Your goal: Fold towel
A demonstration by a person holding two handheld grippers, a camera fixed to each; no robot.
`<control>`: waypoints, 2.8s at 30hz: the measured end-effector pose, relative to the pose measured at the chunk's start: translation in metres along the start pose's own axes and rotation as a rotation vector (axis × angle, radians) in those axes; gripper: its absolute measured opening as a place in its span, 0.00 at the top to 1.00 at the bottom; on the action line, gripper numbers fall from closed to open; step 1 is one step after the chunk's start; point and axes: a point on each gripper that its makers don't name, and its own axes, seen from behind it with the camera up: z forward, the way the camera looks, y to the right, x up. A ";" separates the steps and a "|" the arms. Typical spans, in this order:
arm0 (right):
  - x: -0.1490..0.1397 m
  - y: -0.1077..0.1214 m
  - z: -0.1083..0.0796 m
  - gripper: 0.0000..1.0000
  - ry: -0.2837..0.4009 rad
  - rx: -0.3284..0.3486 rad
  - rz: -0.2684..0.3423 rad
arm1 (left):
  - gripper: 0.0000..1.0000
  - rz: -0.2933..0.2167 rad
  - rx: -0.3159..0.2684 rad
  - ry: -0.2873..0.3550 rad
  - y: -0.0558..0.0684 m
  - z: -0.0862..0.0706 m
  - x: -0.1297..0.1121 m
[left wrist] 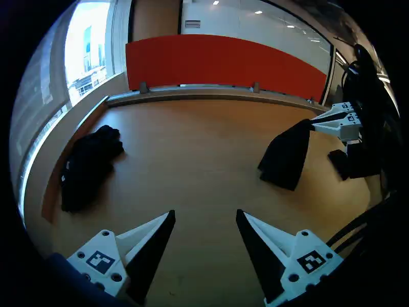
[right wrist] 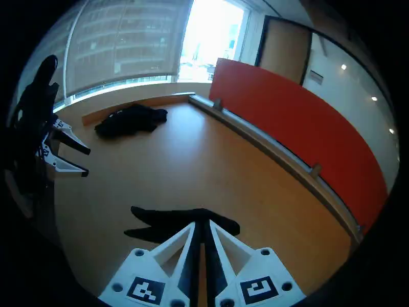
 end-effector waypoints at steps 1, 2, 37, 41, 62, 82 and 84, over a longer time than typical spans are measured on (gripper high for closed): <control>0.000 0.002 -0.002 0.96 0.000 -0.005 0.003 | 0.12 0.002 -0.003 0.001 0.001 0.000 0.001; -0.001 0.005 -0.004 0.96 0.001 -0.011 0.006 | 0.12 0.004 -0.006 0.003 0.002 0.001 0.002; -0.083 0.158 -0.104 0.96 -0.043 -0.215 0.155 | 0.12 0.058 -0.055 -0.004 0.036 0.025 0.025; -0.099 0.178 -0.118 0.96 -0.059 -0.236 0.162 | 0.12 0.063 -0.053 -0.008 0.038 0.027 0.026; -0.172 0.263 -0.170 0.96 -0.147 -0.332 0.214 | 0.12 0.094 -0.057 -0.018 0.054 0.035 0.034; -0.214 0.277 -0.201 0.96 -0.207 -0.370 0.228 | 0.12 0.114 -0.062 -0.019 0.062 0.035 0.037; -0.223 0.276 -0.206 0.96 -0.219 -0.374 0.231 | 0.12 0.115 -0.063 -0.020 0.063 0.034 0.036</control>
